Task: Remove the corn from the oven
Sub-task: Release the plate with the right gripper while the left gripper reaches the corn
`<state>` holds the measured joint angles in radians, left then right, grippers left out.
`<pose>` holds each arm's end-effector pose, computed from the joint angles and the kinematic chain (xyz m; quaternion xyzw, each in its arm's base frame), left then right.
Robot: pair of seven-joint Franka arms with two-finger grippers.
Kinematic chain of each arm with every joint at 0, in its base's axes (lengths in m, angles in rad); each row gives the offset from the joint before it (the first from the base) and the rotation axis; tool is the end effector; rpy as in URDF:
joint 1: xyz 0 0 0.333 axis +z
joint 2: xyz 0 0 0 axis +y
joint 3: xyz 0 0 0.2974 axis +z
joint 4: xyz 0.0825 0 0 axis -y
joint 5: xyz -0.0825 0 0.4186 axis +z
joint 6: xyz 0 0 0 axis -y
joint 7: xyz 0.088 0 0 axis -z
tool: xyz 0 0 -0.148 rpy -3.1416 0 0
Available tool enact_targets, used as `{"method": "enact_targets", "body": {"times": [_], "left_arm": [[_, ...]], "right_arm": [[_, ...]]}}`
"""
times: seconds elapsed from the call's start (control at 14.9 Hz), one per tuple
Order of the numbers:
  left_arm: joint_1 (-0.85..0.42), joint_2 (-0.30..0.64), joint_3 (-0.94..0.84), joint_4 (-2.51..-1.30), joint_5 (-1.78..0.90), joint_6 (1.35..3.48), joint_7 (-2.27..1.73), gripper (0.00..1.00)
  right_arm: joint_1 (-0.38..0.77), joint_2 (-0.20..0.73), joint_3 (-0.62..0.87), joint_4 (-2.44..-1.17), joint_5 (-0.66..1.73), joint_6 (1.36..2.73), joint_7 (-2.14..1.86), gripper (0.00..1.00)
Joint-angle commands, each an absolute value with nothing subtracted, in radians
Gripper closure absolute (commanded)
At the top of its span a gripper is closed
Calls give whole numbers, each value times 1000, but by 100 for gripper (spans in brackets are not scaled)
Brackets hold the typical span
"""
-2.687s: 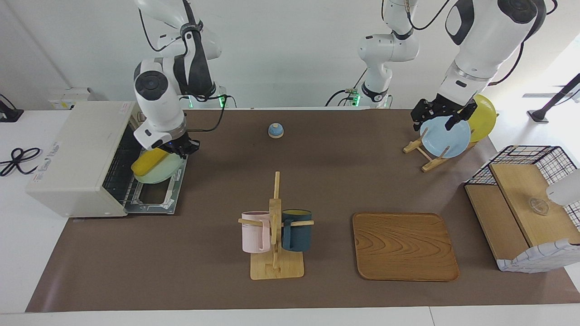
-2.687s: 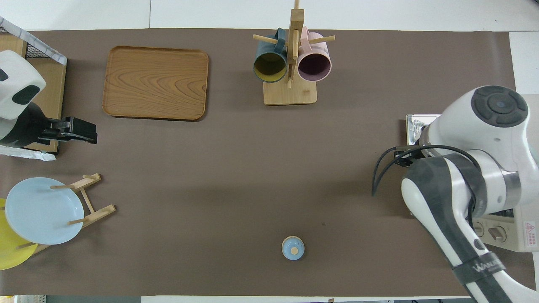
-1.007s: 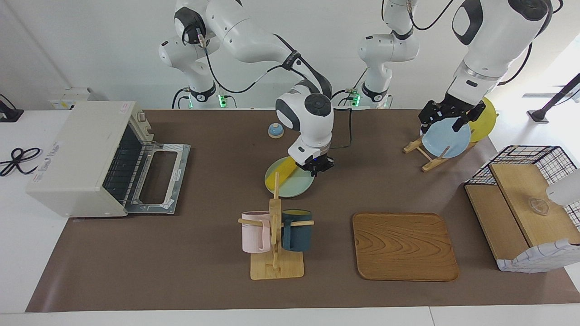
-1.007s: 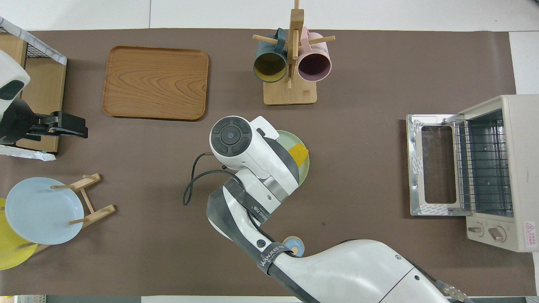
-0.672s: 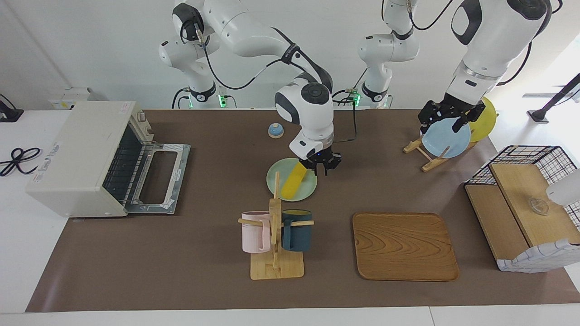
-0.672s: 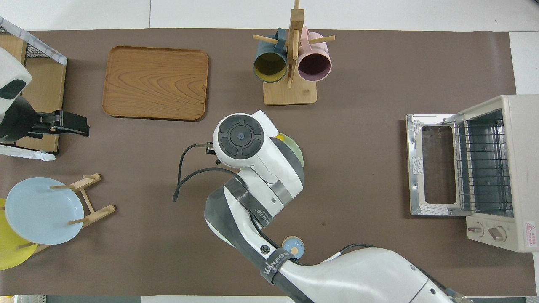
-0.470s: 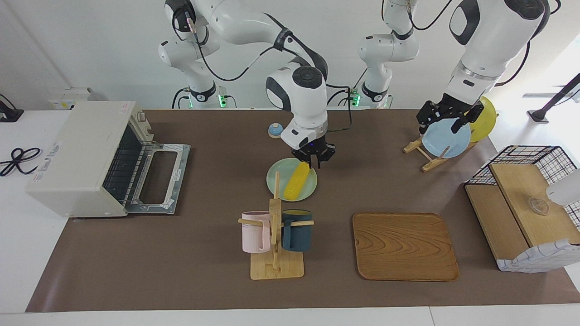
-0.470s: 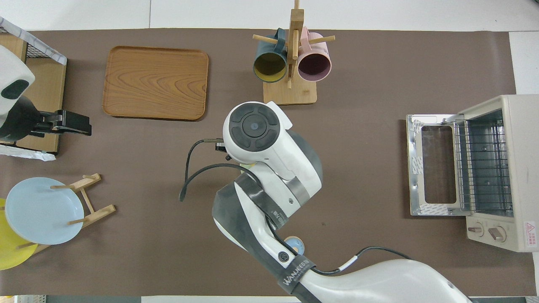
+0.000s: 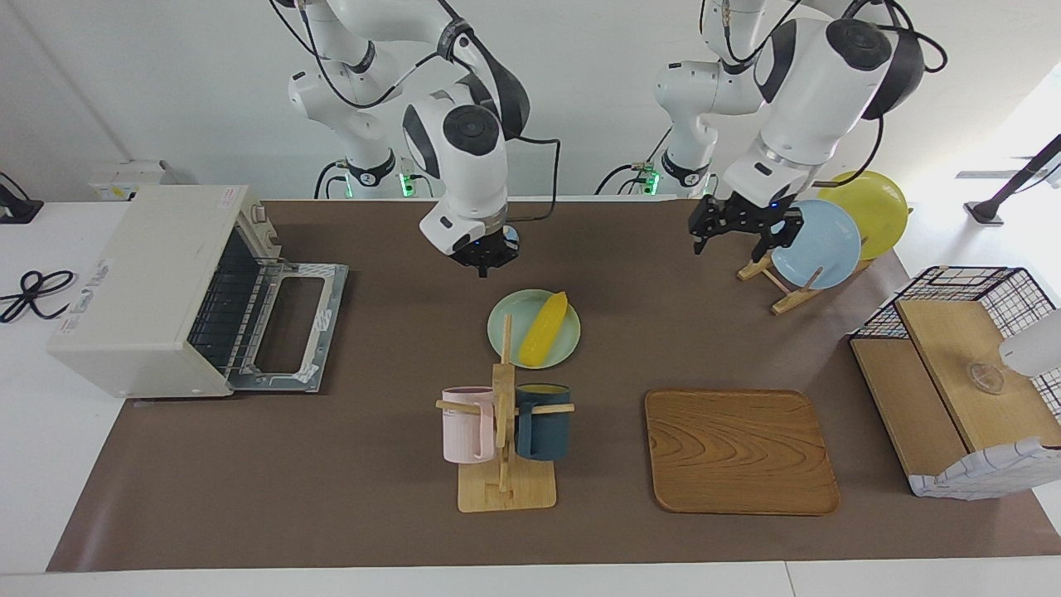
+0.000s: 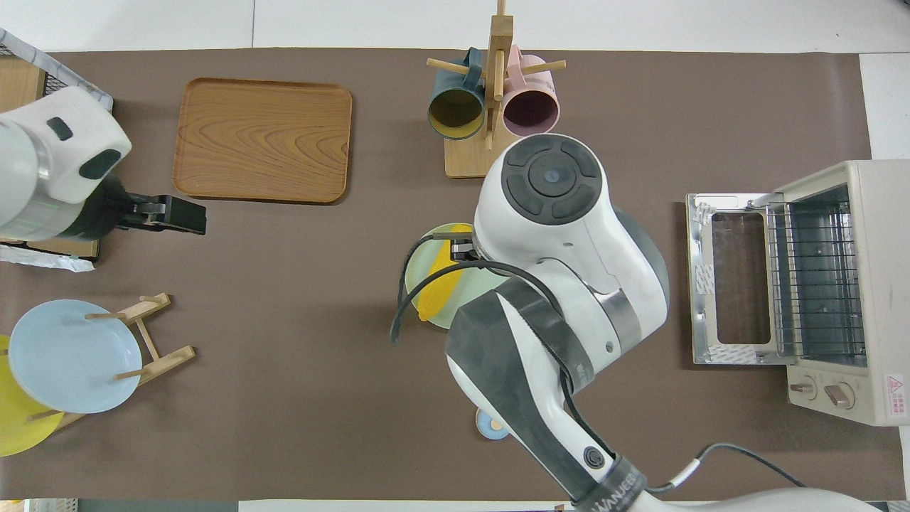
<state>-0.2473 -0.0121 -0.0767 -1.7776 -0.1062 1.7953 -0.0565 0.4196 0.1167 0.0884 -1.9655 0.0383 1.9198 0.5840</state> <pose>0.5627 -0.2031 0.4867 0.9911 -0.1222 0.0049 0.0533 0.5092 0.2879 0.3259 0.9954 -0.0457 -0.0809 0.0227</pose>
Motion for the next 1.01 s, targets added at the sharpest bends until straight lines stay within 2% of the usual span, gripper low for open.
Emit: {"method": "enact_targets", "body": {"times": [0.0, 0.13, 0.27, 0.47, 0.67, 0.94], "left_arm": [[-355, 67, -63, -1781, -132, 1874, -93, 0], [-428, 136, -63, -1779, -132, 1952, -120, 0], [-481, 202, -63, -1778, -138, 2020, -121, 0], [-555, 302, -61, -1746, -155, 2100, -123, 0], [-572, 411, -61, -1698, -134, 2134, -117, 0], [-617, 460, -63, -1698, -135, 2177, -109, 0]], "right_arm": [[251, 9, 95, -2195, 45, 2000, 412, 100], [169, -14, 95, -2267, 2, 2028, 312, 100], [134, -28, 95, -2334, -32, 2116, 290, 100], [117, -35, 95, -2382, -57, 2178, 278, 100], [39, -38, 95, -2396, -87, 2197, 193, 100], [0, -40, 95, -2411, -115, 2220, 190, 100]]}}
